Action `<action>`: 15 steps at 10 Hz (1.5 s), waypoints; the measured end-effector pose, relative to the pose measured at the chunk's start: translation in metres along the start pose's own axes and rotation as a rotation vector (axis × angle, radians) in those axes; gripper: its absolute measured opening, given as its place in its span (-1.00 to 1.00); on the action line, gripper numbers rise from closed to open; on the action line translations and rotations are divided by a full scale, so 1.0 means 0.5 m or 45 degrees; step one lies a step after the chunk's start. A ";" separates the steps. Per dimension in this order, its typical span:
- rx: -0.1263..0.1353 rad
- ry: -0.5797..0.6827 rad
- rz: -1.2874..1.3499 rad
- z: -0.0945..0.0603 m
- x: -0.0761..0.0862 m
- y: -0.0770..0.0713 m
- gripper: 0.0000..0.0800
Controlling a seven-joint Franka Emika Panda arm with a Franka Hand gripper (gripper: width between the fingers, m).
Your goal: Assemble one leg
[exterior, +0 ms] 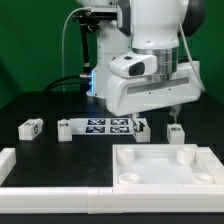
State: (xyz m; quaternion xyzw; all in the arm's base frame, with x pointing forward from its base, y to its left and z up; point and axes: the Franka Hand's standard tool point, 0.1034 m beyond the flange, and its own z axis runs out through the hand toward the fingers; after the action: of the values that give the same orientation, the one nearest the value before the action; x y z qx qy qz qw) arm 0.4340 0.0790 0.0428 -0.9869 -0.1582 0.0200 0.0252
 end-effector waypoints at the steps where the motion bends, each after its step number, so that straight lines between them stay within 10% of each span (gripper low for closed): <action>1: 0.012 -0.005 0.159 0.004 -0.004 -0.012 0.62; 8: 0.027 -0.114 0.263 0.023 -0.032 -0.075 0.62; 15: 0.080 -1.143 0.325 0.013 -0.060 -0.121 0.62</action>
Offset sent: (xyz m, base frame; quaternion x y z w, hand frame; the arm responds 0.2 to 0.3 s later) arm -0.0201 0.0296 -0.0073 0.0108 0.0060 0.0399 0.9991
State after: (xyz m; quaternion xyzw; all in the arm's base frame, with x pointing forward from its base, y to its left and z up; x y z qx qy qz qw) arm 0.3862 0.1272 0.0406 -0.8908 -0.0303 0.4529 -0.0185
